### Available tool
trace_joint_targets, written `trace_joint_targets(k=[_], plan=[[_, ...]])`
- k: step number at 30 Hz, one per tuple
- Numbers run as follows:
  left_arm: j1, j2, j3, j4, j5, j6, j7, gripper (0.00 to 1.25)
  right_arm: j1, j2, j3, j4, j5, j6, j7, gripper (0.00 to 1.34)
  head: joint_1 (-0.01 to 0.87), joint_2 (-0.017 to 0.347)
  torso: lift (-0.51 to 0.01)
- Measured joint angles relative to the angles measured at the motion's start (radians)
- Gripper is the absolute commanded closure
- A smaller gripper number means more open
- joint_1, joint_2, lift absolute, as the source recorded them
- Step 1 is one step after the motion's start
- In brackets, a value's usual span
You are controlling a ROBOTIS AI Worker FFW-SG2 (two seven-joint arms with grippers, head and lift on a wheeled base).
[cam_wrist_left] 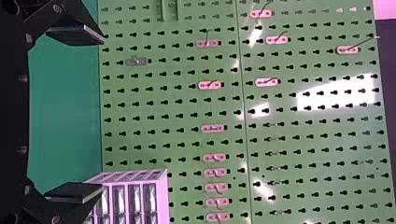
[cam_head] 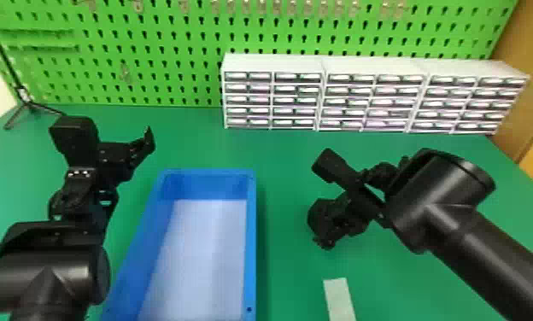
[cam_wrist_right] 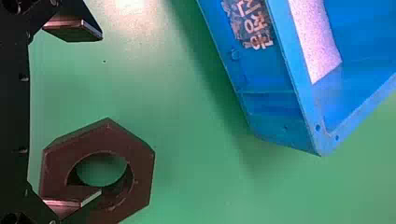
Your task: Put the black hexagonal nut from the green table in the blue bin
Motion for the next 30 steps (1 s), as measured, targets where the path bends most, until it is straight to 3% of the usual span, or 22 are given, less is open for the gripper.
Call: trace_joint_targets(k=[21,24,30], plan=[[-0.002,0.0,0.003,0.0,-0.001,0.0,0.0,0.17,-0.05,0.067,0.029,0.203,-0.013,-0.111,-0.01,0.22,0.683,0.028,-0.096],[-0.004,0.0,0.003,0.0,-0.001,0.0,0.0,0.17,-0.053,0.068,0.032,0.213,-0.017,-0.115,-0.015,0.31,0.683,0.028,-0.096],[-0.005,0.001,0.004,0.0,-0.002,0.0,0.0,0.17,-0.053,0.068,0.036,0.219,-0.019,-0.114,-0.017,0.72,0.683,0.028,-0.096]])
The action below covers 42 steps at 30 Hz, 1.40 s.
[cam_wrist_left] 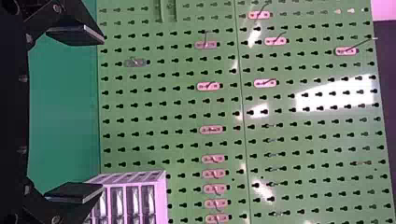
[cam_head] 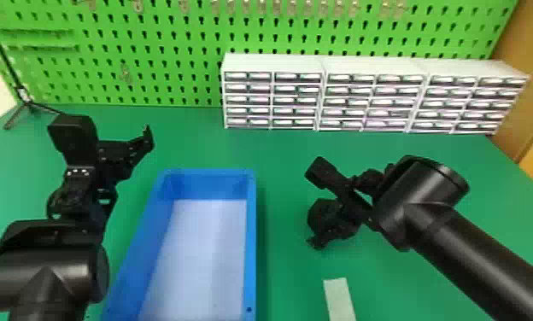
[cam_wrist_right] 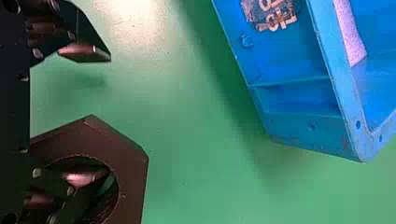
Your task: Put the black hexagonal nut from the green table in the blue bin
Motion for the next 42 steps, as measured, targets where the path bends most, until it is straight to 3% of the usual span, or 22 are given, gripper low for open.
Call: trace_joint_targets(k=[9,25,35,42], plan=[[0.005,0.0,-0.001,0.0,-0.002,0.0,0.0,0.17,-0.001,-0.004,-0.006,-0.013,0.0,0.021,0.0,1.02,0.683,0.028,-0.096],[0.006,0.0,-0.008,-0.001,-0.01,0.0,0.0,0.17,-0.004,-0.012,-0.013,-0.065,0.03,0.07,0.001,1.02,0.683,0.028,-0.096],[0.01,0.0,-0.007,-0.001,-0.01,0.0,0.0,0.17,-0.008,-0.041,-0.098,-0.193,0.071,0.16,0.033,1.02,0.683,0.028,-0.096],[0.011,0.0,-0.008,-0.001,-0.01,0.0,0.0,0.17,-0.029,-0.047,-0.147,-0.278,0.051,0.185,0.032,1.02,0.683,0.028,-0.096]])
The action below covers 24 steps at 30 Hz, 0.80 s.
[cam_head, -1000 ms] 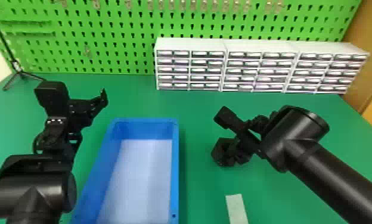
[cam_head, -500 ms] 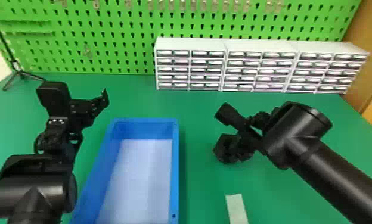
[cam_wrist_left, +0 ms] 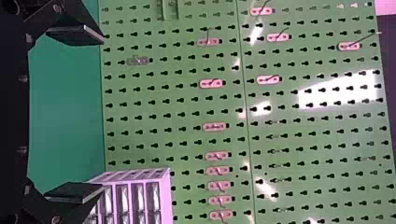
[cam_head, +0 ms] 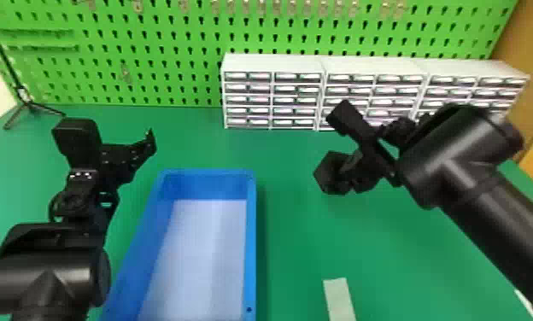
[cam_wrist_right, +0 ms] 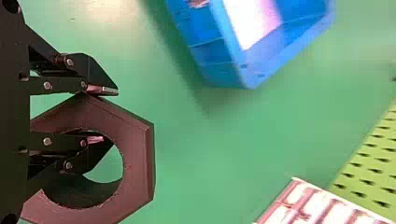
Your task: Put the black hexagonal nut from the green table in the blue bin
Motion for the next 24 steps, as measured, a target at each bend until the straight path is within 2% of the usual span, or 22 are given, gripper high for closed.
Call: trace_joint_targets(k=[7,15,24], plan=[[0.0,0.0,-0.002,0.0,-0.001,0.0,0.0,0.17,-0.03,0.009,-0.012,-0.068,-0.063,0.003,-0.015,1.02,0.683,0.028,-0.096],[-0.001,0.0,-0.002,0.0,-0.002,0.002,0.0,0.17,-0.063,0.05,0.017,-0.148,-0.144,0.004,-0.064,1.02,0.683,0.028,-0.096],[-0.002,0.0,-0.001,0.0,-0.002,0.003,0.0,0.17,-0.087,0.087,0.097,-0.164,-0.25,-0.016,-0.131,1.02,0.683,0.028,-0.096]])
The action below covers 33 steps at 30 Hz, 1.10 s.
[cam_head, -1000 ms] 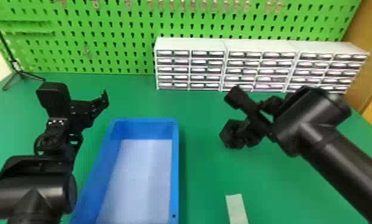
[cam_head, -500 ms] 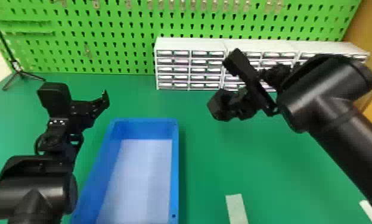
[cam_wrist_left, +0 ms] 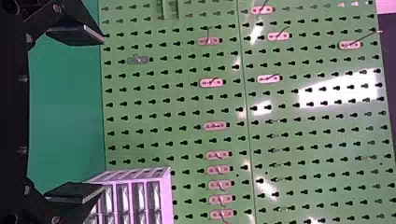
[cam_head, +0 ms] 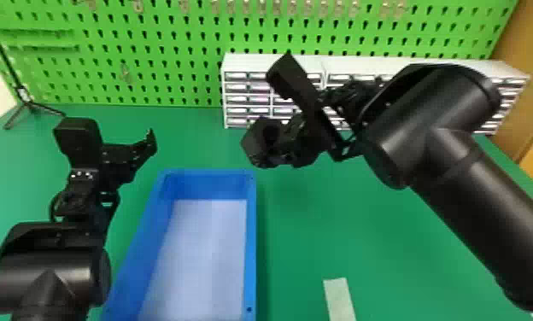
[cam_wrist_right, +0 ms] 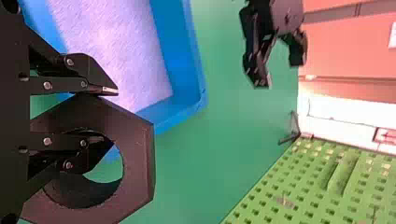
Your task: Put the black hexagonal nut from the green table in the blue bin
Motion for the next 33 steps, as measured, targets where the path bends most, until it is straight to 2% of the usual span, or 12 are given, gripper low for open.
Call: trace_joint_targets(k=[8,14,23,33], plan=[[-0.001,0.0,0.003,0.0,0.0,0.0,0.0,0.17,-0.01,0.025,0.066,-0.002,-0.121,-0.034,-0.085,1.02,0.683,0.028,-0.096],[-0.004,0.0,0.001,0.0,-0.001,0.001,0.0,0.17,-0.018,0.039,0.133,0.004,-0.177,-0.058,-0.136,1.02,0.683,0.028,-0.096],[-0.005,0.0,0.0,0.001,-0.002,0.004,0.0,0.17,-0.027,0.066,0.204,0.066,-0.234,-0.108,-0.162,1.02,0.683,0.028,-0.096],[-0.006,0.0,-0.001,0.002,-0.003,0.008,0.0,0.17,-0.047,0.072,0.275,0.112,-0.287,-0.14,-0.182,1.02,0.683,0.028,-0.096]])
